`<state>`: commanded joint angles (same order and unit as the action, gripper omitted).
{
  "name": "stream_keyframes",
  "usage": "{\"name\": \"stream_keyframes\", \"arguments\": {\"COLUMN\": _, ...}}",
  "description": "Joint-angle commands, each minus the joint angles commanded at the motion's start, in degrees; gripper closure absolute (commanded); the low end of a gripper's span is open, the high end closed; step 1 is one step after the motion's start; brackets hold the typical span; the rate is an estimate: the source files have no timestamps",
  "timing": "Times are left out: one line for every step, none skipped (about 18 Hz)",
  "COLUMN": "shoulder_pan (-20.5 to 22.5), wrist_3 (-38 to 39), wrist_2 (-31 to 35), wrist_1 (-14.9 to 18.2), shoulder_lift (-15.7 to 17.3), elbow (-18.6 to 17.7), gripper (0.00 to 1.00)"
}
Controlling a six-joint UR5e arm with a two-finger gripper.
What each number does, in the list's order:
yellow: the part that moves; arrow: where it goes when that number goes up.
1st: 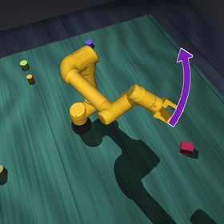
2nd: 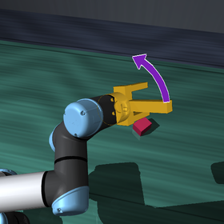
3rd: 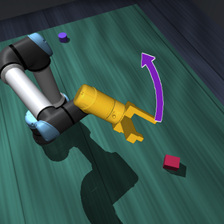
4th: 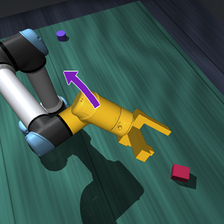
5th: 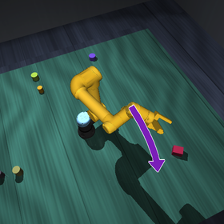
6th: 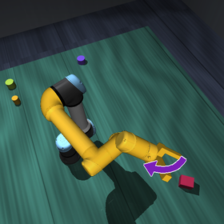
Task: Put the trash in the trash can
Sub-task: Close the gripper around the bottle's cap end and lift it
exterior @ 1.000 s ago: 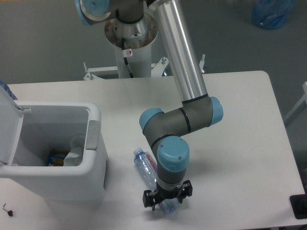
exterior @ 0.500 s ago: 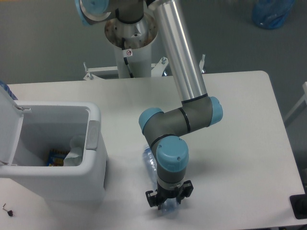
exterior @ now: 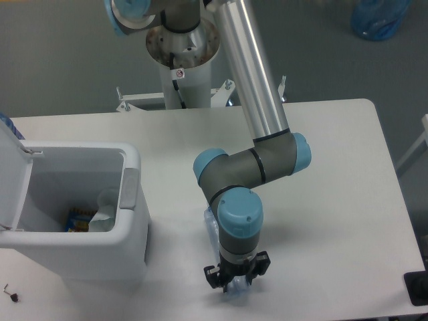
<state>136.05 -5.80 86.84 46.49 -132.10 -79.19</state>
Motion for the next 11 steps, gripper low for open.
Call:
{"name": "stream_keyframes", "arguments": {"shoulder_pan": 0.0, "wrist_3": -0.09, "wrist_2": 0.0, "wrist_1": 0.0, "shoulder_lift": 0.0, "elbow": 0.0, "gripper": 0.4}}
{"name": "stream_keyframes", "arguments": {"shoulder_pan": 0.0, "wrist_3": -0.17, "wrist_2": 0.0, "wrist_1": 0.09, "shoulder_lift": 0.09, "elbow": 0.0, "gripper": 0.4}}
{"name": "stream_keyframes", "arguments": {"shoulder_pan": 0.0, "wrist_3": -0.18, "wrist_2": 0.0, "wrist_1": 0.0, "shoulder_lift": 0.09, "elbow": 0.0, "gripper": 0.4}}
{"name": "stream_keyframes", "arguments": {"shoulder_pan": 0.0, "wrist_3": -0.26, "wrist_2": 0.0, "wrist_1": 0.0, "shoulder_lift": 0.09, "elbow": 0.09, "gripper": 0.4}}
{"name": "stream_keyframes", "arguments": {"shoulder_pan": 0.0, "wrist_3": -0.44, "wrist_2": -0.09, "wrist_1": 0.0, "shoulder_lift": 0.44, "elbow": 0.17, "gripper": 0.4}}
{"name": "stream_keyframes", "arguments": {"shoulder_pan": 0.0, "wrist_3": -0.79, "wrist_2": -0.17, "wrist_1": -0.09, "shoulder_lift": 0.88, "elbow": 0.18, "gripper": 0.4}}
{"name": "stream_keyframes", "arguments": {"shoulder_pan": 0.09, "wrist_3": -0.97, "wrist_2": -0.18, "wrist_1": -0.09, "shoulder_lift": 1.31, "elbow": 0.61, "gripper": 0.4}}
{"name": "stream_keyframes", "arguments": {"shoulder_pan": 0.17, "wrist_3": -1.14, "wrist_2": -0.35, "wrist_1": -0.09, "shoulder_lift": 2.19, "elbow": 1.31, "gripper": 0.4}}
{"name": "stream_keyframes", "arguments": {"shoulder_pan": 0.61, "wrist_3": -1.06, "wrist_2": -0.7, "wrist_1": -0.09, "shoulder_lift": 3.68, "elbow": 1.93, "gripper": 0.4}}
{"name": "stream_keyframes", "arguments": {"shoulder_pan": 1.05, "wrist_3": -1.05, "wrist_2": -0.79, "wrist_1": -0.17, "shoulder_lift": 5.08, "elbow": 2.54, "gripper": 0.4}}
{"name": "stream_keyframes", "arguments": {"shoulder_pan": 1.23, "wrist_3": -0.97, "wrist_2": -1.57, "wrist_1": -0.18, "shoulder_lift": 5.88, "elbow": 3.33, "gripper": 0.4}}
